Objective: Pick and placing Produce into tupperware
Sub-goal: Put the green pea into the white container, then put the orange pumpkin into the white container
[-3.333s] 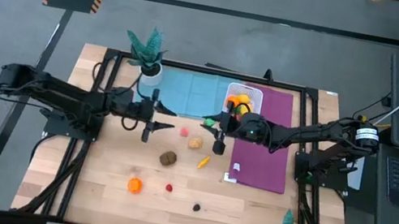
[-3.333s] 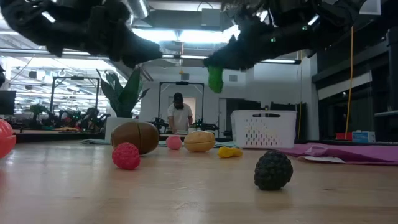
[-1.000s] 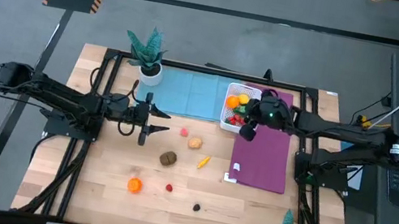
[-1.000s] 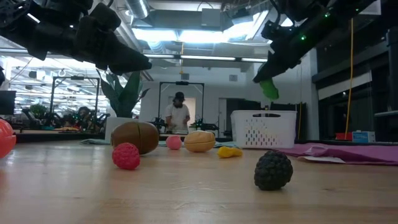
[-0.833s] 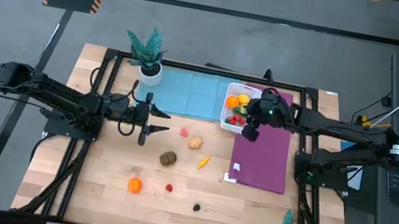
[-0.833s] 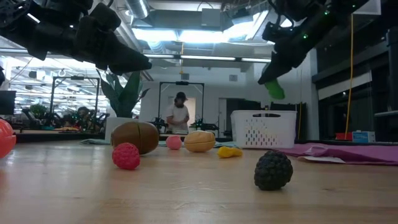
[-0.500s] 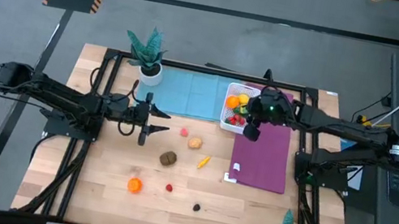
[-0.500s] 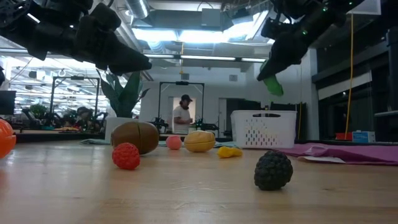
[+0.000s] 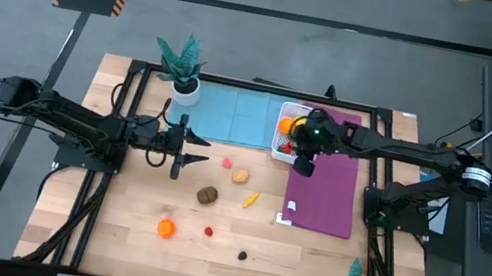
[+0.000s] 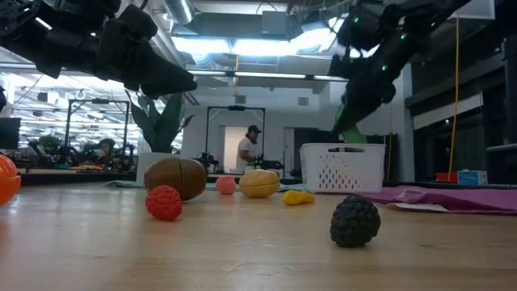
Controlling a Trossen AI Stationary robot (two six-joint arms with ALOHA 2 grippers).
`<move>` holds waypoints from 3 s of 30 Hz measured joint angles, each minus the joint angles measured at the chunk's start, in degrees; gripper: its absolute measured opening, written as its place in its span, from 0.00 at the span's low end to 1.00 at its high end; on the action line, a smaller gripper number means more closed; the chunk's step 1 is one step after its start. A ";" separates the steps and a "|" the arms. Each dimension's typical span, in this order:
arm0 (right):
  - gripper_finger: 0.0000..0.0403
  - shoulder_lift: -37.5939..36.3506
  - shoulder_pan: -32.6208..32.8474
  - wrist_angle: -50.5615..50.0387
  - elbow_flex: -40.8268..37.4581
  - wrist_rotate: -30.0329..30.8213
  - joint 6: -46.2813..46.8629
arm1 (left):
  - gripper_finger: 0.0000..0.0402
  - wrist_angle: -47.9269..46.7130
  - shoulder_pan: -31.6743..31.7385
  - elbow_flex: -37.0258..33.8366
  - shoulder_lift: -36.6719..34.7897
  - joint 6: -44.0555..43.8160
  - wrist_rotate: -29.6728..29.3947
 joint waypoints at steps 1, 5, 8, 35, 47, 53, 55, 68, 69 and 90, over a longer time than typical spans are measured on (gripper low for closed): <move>0.31 1.03 0.00 0.01 -0.02 -0.01 -0.26 | 0.45 0.00 0.00 0.00 0.00 0.00 0.00; 0.31 4.16 0.00 0.35 -0.02 -1.69 -0.35 | 0.45 0.00 0.00 0.00 0.00 0.00 0.00; 0.31 5.45 0.00 0.51 -0.02 -3.42 -0.35 | 0.45 0.00 0.00 0.00 0.00 0.00 0.00; 0.48 6.07 -0.78 -0.30 3.51 -3.85 -0.35 | 0.45 0.00 0.04 0.00 0.00 0.44 0.02; 0.48 -5.18 -0.38 6.86 -0.35 -3.83 2.68 | 0.45 0.02 0.02 0.00 -1.10 0.50 0.02; 0.48 -12.74 4.93 22.61 -9.15 -4.06 3.11 | 0.45 0.02 0.04 0.00 -1.27 0.50 0.02; 0.48 -13.91 7.20 26.89 -11.44 -4.06 3.11 | 0.45 0.02 0.00 0.00 -1.27 0.50 0.02; 0.48 -12.14 13.64 41.59 -19.11 -3.91 4.36 | 0.45 0.00 0.00 0.00 -1.27 0.42 0.02; 0.48 -12.14 13.64 41.31 -19.19 -3.87 5.53 | 0.45 0.00 0.00 0.00 -1.27 0.42 0.02; 0.48 -12.17 13.38 41.64 -19.19 -3.82 6.95 | 0.45 -0.44 -0.02 0.00 -1.25 -1.66 0.02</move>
